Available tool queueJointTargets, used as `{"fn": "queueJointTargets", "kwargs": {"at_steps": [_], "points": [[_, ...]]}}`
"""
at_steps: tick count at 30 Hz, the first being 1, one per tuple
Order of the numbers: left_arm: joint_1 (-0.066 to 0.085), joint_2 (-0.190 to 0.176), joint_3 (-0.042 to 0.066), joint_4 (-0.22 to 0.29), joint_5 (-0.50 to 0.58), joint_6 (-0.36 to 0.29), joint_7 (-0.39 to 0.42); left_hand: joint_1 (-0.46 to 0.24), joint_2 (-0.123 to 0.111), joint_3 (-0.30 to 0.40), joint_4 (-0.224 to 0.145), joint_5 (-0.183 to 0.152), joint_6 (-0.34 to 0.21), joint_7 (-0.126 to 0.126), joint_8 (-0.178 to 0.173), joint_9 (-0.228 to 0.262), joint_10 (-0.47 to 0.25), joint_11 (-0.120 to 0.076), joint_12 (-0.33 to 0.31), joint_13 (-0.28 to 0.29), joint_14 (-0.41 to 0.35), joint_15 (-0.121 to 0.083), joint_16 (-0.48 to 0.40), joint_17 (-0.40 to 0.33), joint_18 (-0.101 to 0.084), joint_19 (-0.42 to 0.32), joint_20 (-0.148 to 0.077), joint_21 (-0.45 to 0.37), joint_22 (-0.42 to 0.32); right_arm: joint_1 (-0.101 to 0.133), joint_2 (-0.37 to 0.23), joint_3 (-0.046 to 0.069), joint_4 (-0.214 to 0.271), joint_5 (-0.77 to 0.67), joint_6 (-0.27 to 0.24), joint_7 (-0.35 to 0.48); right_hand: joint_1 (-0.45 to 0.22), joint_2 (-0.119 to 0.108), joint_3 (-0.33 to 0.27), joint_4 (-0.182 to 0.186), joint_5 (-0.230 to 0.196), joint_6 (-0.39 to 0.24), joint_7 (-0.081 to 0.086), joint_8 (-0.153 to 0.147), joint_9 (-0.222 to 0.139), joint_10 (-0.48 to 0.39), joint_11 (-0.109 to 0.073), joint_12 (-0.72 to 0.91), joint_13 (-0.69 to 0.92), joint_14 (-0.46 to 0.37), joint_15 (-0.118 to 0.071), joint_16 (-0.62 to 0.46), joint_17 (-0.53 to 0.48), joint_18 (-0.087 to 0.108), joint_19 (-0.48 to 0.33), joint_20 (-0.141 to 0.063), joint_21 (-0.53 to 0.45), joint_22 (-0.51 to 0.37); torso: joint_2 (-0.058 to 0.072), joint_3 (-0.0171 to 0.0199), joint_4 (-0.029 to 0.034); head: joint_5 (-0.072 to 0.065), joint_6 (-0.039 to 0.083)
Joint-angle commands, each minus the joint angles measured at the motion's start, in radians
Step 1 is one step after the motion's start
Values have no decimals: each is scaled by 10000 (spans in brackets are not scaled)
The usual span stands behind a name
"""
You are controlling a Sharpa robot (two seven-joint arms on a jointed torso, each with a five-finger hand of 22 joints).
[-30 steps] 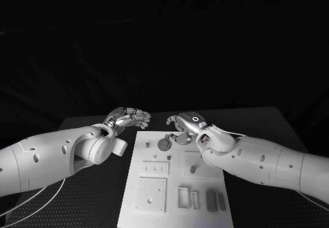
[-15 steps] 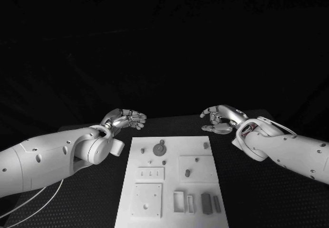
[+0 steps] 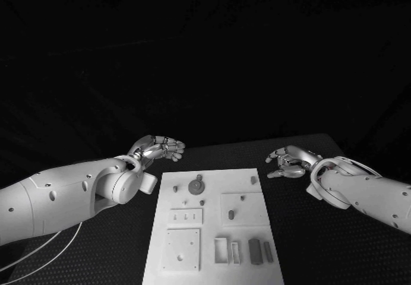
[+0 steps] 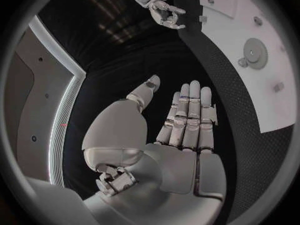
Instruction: Assemble the parts on the task board
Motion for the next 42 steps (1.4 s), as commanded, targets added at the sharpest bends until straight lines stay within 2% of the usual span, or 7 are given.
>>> {"fn": "queueJointTargets", "kwargs": {"at_steps": [1,5,6,12,26,35,42], "points": [[-28,19,5,-3,17,213,149,-93,-13,12,-66,-45,-1,66,-40,14,13,11,-28,-7,14,49,-46,18,113,-43,47,57,-6,-168,199,10,-266,125,473,323,120,34,-86,-10,-43,-73,-17,-12,20,-600,-43,21,-14,-88,-2,-28,21,383,-104,-8,-45,129,-4,57,-11,31,-85],[-31,18,5,38,17,218,152,-96,-12,13,-69,-47,-2,66,-40,14,13,10,-28,-7,12,49,-48,18,112,-44,47,57,-6,-308,360,11,-473,125,272,419,187,101,-124,-17,-43,-68,-29,17,40,-618,-55,27,-14,-105,-12,-28,36,383,-125,-6,-49,131,2,95,6,58,-127],[-31,16,5,52,17,221,152,-97,-12,14,-70,-47,-2,66,-40,15,13,10,-28,-7,12,49,-48,19,112,-45,47,57,-6,-323,403,11,-514,133,246,437,203,119,-133,-18,-43,-61,-32,27,46,-621,-57,29,-13,-108,-14,-28,40,383,-129,-6,-48,132,12,84,16,57,-135],[-31,-20,6,158,17,229,145,-101,-10,17,-76,-49,-2,66,-39,15,12,9,-28,-7,10,49,-50,20,112,-47,48,57,-6,-357,563,13,-602,153,126,475,284,233,-157,-4,-43,-3,-31,88,80,-622,-57,51,-11,-112,-14,-17,61,383,-141,1,-40,140,60,135,65,28,-147],[-26,-185,26,475,-15,197,137,-110,-11,25,-91,-53,-3,65,-38,17,12,9,-29,-7,7,50,-54,24,111,-52,48,58,-7,-567,901,15,-895,156,205,490,397,463,-91,26,-44,75,-13,167,116,-627,-42,77,-16,-116,-1,-3,94,383,-157,14,-21,149,214,221,177,15,-225],[-25,-209,35,518,-32,187,130,-109,-15,31,-102,-53,-3,65,-37,18,12,9,-28,-7,6,50,-56,26,111,-55,48,59,-7,-609,939,16,-898,156,206,538,527,559,3,3,-44,249,4,278,156,-638,-24,99,-18,-124,18,5,121,383,-178,22,-4,157,269,254,174,29,-252],[-25,-184,36,511,-37,199,125,-111,-16,36,-110,-54,-4,65,-37,19,11,10,-29,-8,5,51,-57,29,111,-56,48,60,-7,-610,982,16,-894,230,301,518,490,824,56,48,-44,446,18,386,189,-640,-13,126,-23,-129,27,16,148,383,-195,42,19,163,249,242,179,26,-280]]}}
